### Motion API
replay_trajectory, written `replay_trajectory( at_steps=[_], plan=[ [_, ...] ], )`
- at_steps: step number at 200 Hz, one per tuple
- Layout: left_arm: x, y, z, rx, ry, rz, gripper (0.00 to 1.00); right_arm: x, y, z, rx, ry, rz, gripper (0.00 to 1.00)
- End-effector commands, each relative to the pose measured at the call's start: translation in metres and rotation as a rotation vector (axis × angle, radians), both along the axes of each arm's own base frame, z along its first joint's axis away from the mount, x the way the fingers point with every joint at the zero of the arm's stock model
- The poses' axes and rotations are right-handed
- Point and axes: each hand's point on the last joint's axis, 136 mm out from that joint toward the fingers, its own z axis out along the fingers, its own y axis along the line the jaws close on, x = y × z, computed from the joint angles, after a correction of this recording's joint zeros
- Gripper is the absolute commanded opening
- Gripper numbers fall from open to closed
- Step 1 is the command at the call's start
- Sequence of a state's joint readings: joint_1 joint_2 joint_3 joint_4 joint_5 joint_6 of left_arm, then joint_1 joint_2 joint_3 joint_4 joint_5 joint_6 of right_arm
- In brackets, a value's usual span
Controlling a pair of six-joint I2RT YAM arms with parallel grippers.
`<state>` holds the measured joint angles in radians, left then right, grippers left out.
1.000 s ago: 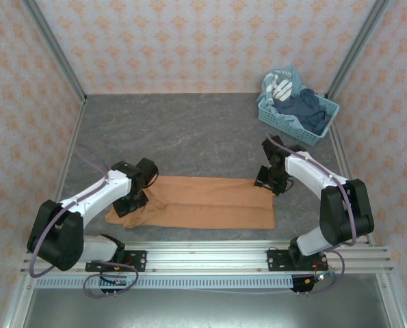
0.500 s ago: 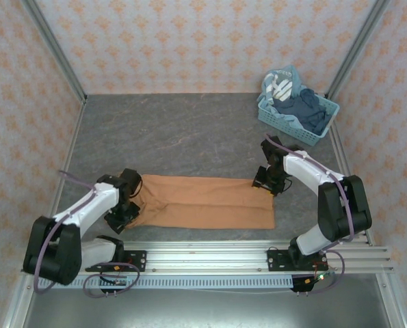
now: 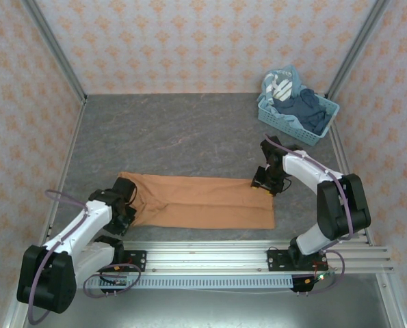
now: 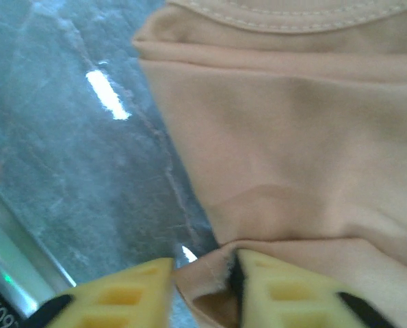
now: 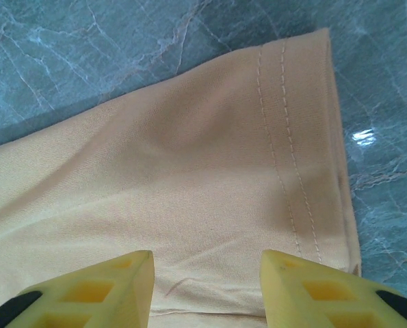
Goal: Fold and stack the t-shirts
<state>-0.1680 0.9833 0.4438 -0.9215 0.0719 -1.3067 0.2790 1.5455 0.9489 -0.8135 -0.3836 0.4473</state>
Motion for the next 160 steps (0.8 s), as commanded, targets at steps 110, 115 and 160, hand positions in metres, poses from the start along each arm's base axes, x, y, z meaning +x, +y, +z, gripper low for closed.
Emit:
replay_trajectory(
  at_steps=[110, 115, 160],
  plan=[
    [0.043, -0.062, 0.097, -0.122, -0.284, -0.219, 0.0, 0.01, 0.003, -0.006, -0.006, 0.006, 0.0, 0.45],
    [0.044, -0.068, 0.1, -0.124, -0.284, -0.246, 0.0, 0.011, 0.003, -0.006, -0.005, 0.006, 0.0, 0.45],
    [0.055, -0.11, 0.111, -0.12, -0.282, -0.413, 0.0, 0.012, 0.003, -0.005, -0.009, 0.004, 0.002, 0.45]
  ],
)
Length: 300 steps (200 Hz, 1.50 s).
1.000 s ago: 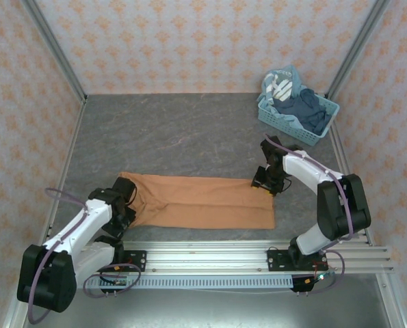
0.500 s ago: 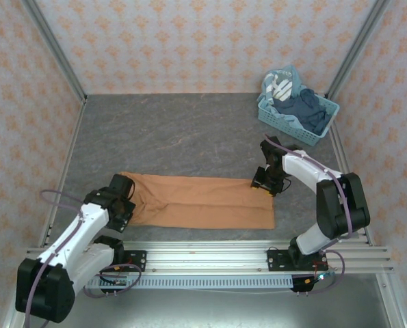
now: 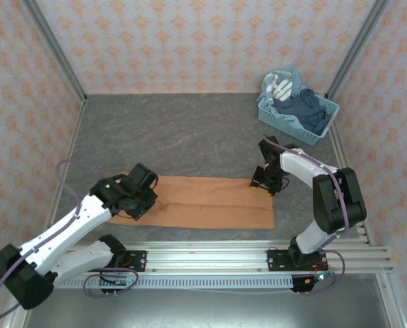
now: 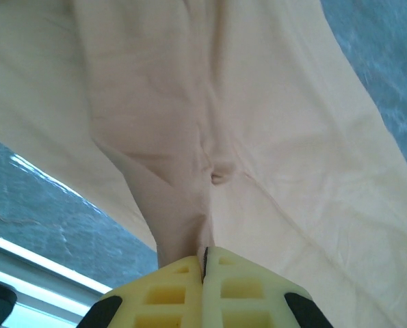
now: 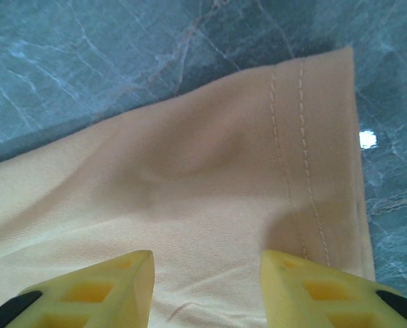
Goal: Fold and stack the t-shirts
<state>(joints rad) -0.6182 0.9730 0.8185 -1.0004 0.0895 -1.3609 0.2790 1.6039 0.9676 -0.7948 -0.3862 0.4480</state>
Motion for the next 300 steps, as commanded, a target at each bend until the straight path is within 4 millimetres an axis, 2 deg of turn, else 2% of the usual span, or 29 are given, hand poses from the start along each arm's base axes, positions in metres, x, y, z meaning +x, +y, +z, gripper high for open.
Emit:
replay_trajectory(
  at_steps=[1, 22, 43, 79, 107, 143, 186, 205, 231, 253, 281, 300],
  plan=[
    [0.003, -0.008, 0.003, 0.026, -0.008, -0.013, 0.0, 0.006, 0.001, 0.005, -0.006, -0.016, 0.001, 0.45],
    [0.005, -0.017, -0.004, 0.017, -0.003, -0.021, 0.0, 0.003, 0.0, 0.003, -0.008, -0.011, 0.001, 0.45],
    [0.002, -0.017, -0.008, 0.033, 0.013, -0.031, 0.0, 0.001, -0.001, 0.002, -0.01, -0.007, 0.002, 0.45],
    [-0.021, 0.036, -0.019, 0.273, 0.138, -0.038, 0.0, 0.001, 0.001, 0.002, -0.003, -0.005, 0.004, 0.45],
    [-0.015, 0.074, -0.017, 0.42, 0.19, -0.062, 0.0, 0.002, 0.002, 0.002, 0.0, -0.003, 0.009, 0.45],
    [0.013, 0.093, 0.007, 0.597, 0.17, -0.161, 0.0, 0.003, 0.002, 0.003, -0.002, -0.001, 0.021, 0.45],
    [0.015, 0.117, 0.008, 0.73, 0.215, -0.119, 0.0, 0.0, 0.001, 0.002, -0.005, 0.003, 0.017, 0.45],
    [0.008, 0.123, -0.008, 0.706, 0.241, -0.03, 0.0, -0.001, 0.0, 0.002, -0.003, 0.004, 0.015, 0.45],
    [0.0, 0.123, -0.049, 0.605, 0.258, 0.12, 0.0, -0.003, 0.0, 0.0, -0.003, 0.006, 0.01, 0.45],
    [-0.005, 0.129, -0.074, 0.575, 0.286, 0.23, 0.0, -0.004, 0.0, 0.001, -0.002, 0.005, 0.01, 0.44],
    [-0.002, 0.133, -0.095, 0.579, 0.338, 0.277, 0.0, -0.007, -0.001, 0.003, -0.004, 0.004, 0.011, 0.44],
    [0.012, 0.132, -0.093, 0.603, 0.352, 0.25, 0.0, -0.009, -0.002, 0.004, -0.005, 0.005, 0.009, 0.44]
  ],
)
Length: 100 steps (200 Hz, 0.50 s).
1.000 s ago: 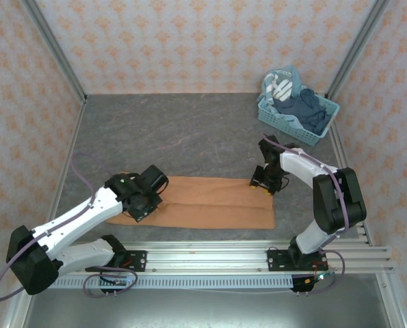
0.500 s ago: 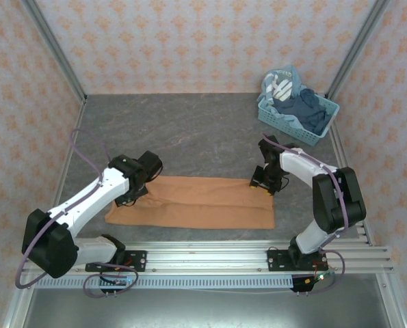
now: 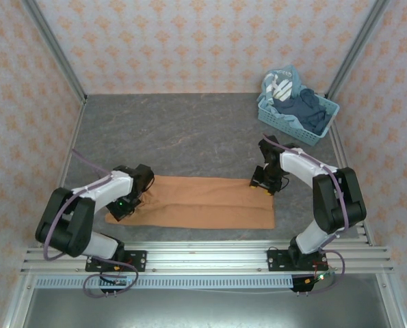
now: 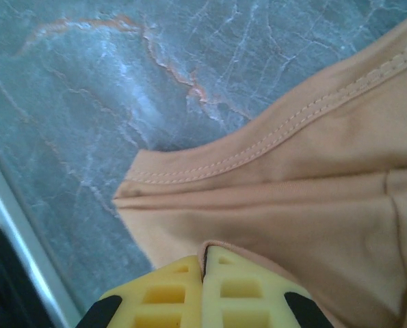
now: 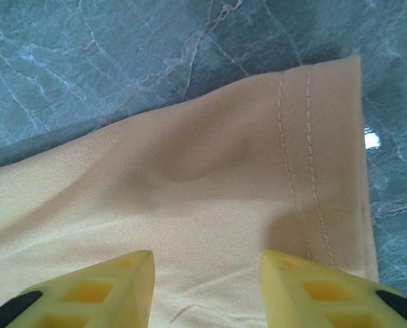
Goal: Fold and stack the t-shirts
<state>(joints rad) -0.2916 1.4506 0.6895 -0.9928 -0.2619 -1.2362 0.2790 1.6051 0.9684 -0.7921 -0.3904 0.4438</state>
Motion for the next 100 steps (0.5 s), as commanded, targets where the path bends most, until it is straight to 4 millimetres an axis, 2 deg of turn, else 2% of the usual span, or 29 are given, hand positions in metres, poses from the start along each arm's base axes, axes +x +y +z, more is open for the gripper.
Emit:
replay_trajectory(
  at_steps=[1, 19, 32, 39, 46, 58, 74, 90, 100],
  plan=[
    [0.025, -0.001, 0.0, 0.018, -0.061, 0.028, 0.0, -0.01, -0.003, 0.003, -0.01, 0.007, 0.006, 0.44],
    [0.033, -0.003, 0.0, 0.022, -0.036, 0.015, 0.0, -0.013, -0.004, 0.004, -0.013, 0.009, 0.006, 0.45],
    [0.035, -0.006, 0.001, 0.013, -0.007, 0.011, 0.09, -0.013, -0.005, 0.006, -0.014, 0.006, 0.006, 0.46],
    [0.036, -0.007, 0.002, 0.009, 0.005, 0.01, 0.17, -0.012, -0.005, 0.009, -0.014, 0.001, 0.007, 0.46],
    [0.035, -0.008, 0.005, 0.005, 0.01, 0.013, 0.34, -0.011, -0.004, 0.012, -0.013, -0.008, 0.009, 0.46],
    [0.034, -0.007, 0.018, 0.007, -0.016, 0.024, 0.43, -0.007, -0.004, 0.02, -0.01, -0.029, 0.01, 0.47],
    [0.031, -0.001, 0.046, 0.017, -0.104, 0.045, 0.52, 0.0, -0.003, 0.032, -0.003, -0.07, 0.016, 0.49],
    [0.025, 0.0, 0.075, -0.013, -0.218, 0.081, 0.56, 0.006, 0.0, 0.039, 0.016, -0.099, 0.02, 0.5],
    [0.025, -0.008, 0.081, -0.09, -0.295, 0.101, 0.57, 0.008, 0.004, 0.038, 0.034, -0.106, 0.024, 0.5]
  ],
)
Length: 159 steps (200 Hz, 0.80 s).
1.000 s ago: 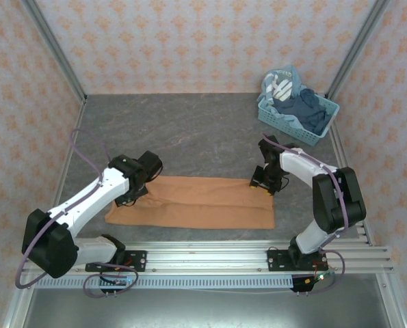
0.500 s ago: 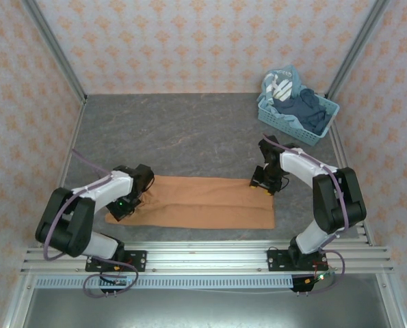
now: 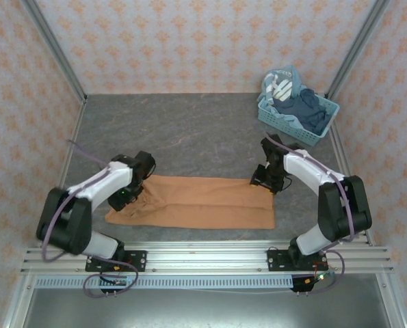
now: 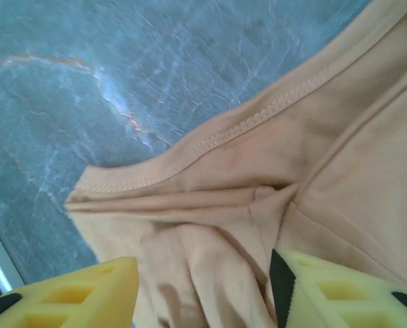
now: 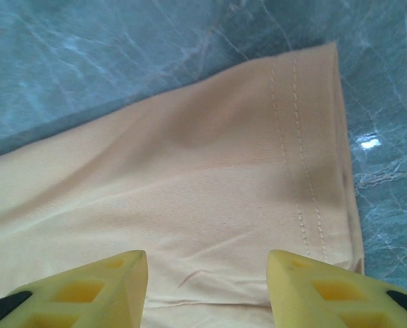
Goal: Fold and stack the t-shirts
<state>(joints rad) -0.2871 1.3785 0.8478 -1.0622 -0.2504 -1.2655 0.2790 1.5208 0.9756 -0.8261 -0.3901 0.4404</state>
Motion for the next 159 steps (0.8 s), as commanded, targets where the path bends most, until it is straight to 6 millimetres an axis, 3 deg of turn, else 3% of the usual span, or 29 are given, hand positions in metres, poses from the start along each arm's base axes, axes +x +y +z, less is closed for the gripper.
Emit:
replay_trajectory(
  at_steps=[1, 34, 74, 84, 110, 132, 148, 159],
  plan=[
    [-0.013, 0.004, 0.038, -0.047, -0.137, 0.068, 0.57, 0.008, 0.005, 0.015, 0.02, -0.048, 0.022, 0.5],
    [0.01, -0.05, 0.01, -0.368, -0.307, 0.116, 0.59, 0.016, 0.013, 0.0, 0.05, -0.023, 0.028, 0.48],
    [0.03, -0.07, -0.023, -0.438, -0.285, 0.16, 0.62, 0.026, 0.012, -0.016, 0.01, 0.02, 0.068, 0.44],
    [0.025, -0.068, -0.032, -0.409, -0.22, 0.163, 0.6, 0.028, 0.008, -0.022, -0.012, 0.038, 0.07, 0.43],
    [0.001, -0.051, -0.056, -0.303, -0.052, 0.178, 0.38, 0.031, -0.003, -0.035, -0.082, 0.095, 0.06, 0.38],
    [-0.006, -0.034, -0.07, -0.237, 0.028, 0.187, 0.27, 0.027, -0.018, -0.046, -0.147, 0.162, 0.036, 0.37],
    [0.0, -0.026, -0.077, -0.222, 0.072, 0.182, 0.22, 0.022, -0.028, -0.051, -0.174, 0.2, 0.006, 0.35],
    [0.017, -0.023, -0.077, -0.212, 0.07, 0.153, 0.2, 0.019, -0.034, -0.052, -0.193, 0.215, -0.015, 0.34]
  ],
)
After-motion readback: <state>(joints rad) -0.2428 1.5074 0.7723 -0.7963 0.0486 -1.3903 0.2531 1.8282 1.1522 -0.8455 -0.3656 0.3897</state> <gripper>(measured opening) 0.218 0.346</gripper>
